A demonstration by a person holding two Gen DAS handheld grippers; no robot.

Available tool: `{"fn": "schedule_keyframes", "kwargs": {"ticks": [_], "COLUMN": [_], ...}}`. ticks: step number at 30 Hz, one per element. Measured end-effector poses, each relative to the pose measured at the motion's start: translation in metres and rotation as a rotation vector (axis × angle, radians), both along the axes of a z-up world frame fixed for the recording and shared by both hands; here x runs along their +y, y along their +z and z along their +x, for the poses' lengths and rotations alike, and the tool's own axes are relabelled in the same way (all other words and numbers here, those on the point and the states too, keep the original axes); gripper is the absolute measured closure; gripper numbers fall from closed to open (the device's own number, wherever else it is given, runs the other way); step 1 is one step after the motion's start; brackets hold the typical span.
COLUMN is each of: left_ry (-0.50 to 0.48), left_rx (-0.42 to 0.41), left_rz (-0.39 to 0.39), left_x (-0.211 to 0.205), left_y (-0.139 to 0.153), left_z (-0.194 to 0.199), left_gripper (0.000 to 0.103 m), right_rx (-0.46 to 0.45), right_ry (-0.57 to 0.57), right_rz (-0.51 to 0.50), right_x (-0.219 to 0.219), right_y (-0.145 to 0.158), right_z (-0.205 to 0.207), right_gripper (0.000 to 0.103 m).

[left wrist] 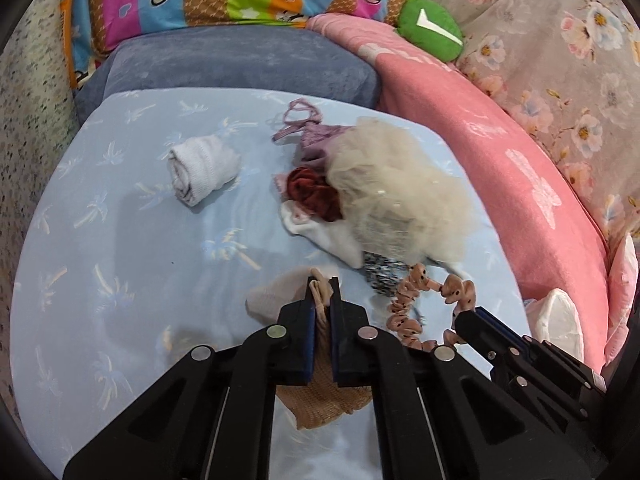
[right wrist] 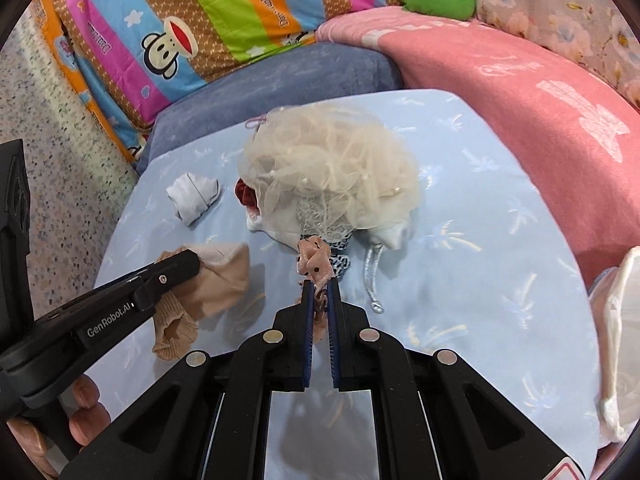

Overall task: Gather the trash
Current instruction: 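Carry the tan stocking with the left tool while the right tool carries the scrunchie to the bin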

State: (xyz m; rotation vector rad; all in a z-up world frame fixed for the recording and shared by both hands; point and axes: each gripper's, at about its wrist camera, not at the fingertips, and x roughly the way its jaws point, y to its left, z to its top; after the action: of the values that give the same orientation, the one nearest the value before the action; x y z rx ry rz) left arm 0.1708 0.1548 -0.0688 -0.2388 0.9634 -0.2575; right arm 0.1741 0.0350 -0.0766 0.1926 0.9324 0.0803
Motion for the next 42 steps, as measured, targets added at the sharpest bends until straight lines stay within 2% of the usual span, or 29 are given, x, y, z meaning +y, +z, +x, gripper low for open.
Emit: {"fn": "schedule_keyframes", "kwargs": {"ticks": [13, 17, 21, 22, 23, 24, 25, 26, 27, 30, 37, 39, 42], "left_ry": [-0.127, -0.133, -0.123, -0.115, -0.100, -0.080, -0.053, -0.016, 0.004, 0.024, 0.047, 0.049, 0.022], "left_rx": [-0.120, -0.111, -0.059, -0.033, -0.012, 0.000, 0.001, -0.003, -0.002, 0.069, 0.135, 0.144, 0.174], "left_rz": [-0.005, -0.014, -0.020, -0.013, 0.003, 0.022, 0.041, 0.065, 0.080, 0.092, 0.104, 0.098, 0.077], "left_x": [-0.068, -0.071, -0.061, -0.057, -0.051, -0.045, -0.040, -0.033, -0.028, -0.016, -0.008, -0.008, -0.010], "left_y": [0.051, 0.049, 0.032, 0.025, 0.016, 0.009, 0.003, -0.003, -0.009, -0.032, -0.058, -0.062, -0.069], "left_z": [-0.044, -0.049, -0.054, -0.056, -0.057, -0.059, -0.063, -0.066, -0.068, -0.067, -0.061, -0.059, -0.055], "left_gripper": [0.100, 0.099, 0.099, 0.092, 0.075, 0.064, 0.041, 0.033, 0.033, 0.033, 0.034, 0.042, 0.074], "right_rx": [-0.105, -0.111, -0.107, -0.104, -0.103, -0.102, -0.101, -0.099, -0.096, -0.080, -0.042, -0.036, -0.028], "right_ry": [-0.100, -0.122, -0.126, -0.125, -0.122, -0.117, -0.113, -0.109, -0.105, -0.088, -0.046, -0.041, -0.040], "right_rz": [0.019, 0.027, 0.030, 0.033, 0.036, 0.039, 0.040, 0.042, 0.044, 0.052, 0.046, 0.043, 0.041], "right_x": [-0.063, -0.080, -0.086, -0.086, -0.086, -0.086, -0.085, -0.083, -0.082, -0.074, -0.050, -0.047, -0.045], "right_y": [0.050, 0.054, 0.053, 0.053, 0.053, 0.052, 0.051, 0.049, 0.047, 0.040, 0.024, 0.022, 0.020], "right_z": [-0.054, -0.068, -0.075, -0.075, -0.076, -0.076, -0.076, -0.076, -0.076, -0.074, -0.066, -0.064, -0.062], "right_gripper": [0.097, 0.097, 0.097, 0.097, 0.097, 0.097, 0.097, 0.097, 0.097, 0.097, 0.097, 0.097, 0.097]}}
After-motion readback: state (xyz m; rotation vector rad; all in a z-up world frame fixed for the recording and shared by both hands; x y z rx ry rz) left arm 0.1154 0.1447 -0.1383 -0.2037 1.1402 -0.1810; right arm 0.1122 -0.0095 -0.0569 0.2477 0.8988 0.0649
